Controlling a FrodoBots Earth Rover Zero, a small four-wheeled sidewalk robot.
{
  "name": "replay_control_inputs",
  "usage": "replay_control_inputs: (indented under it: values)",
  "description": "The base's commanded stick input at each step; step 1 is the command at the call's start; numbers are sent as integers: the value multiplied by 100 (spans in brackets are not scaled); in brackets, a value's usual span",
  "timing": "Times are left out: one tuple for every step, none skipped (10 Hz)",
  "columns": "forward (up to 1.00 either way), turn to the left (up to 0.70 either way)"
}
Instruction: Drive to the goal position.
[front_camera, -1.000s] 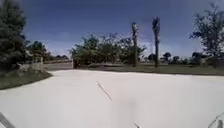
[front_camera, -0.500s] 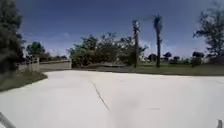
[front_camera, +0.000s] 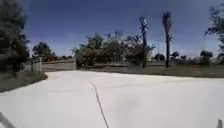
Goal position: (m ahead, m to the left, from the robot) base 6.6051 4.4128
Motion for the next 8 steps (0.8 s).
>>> replay_control_inputs:
  values:
    - [85, 29]
    - [85, 0]
    - [85, 0]
    - [85, 0]
    - [85, 0]
    - [85, 0]
    - [85, 0]
    - [85, 0]
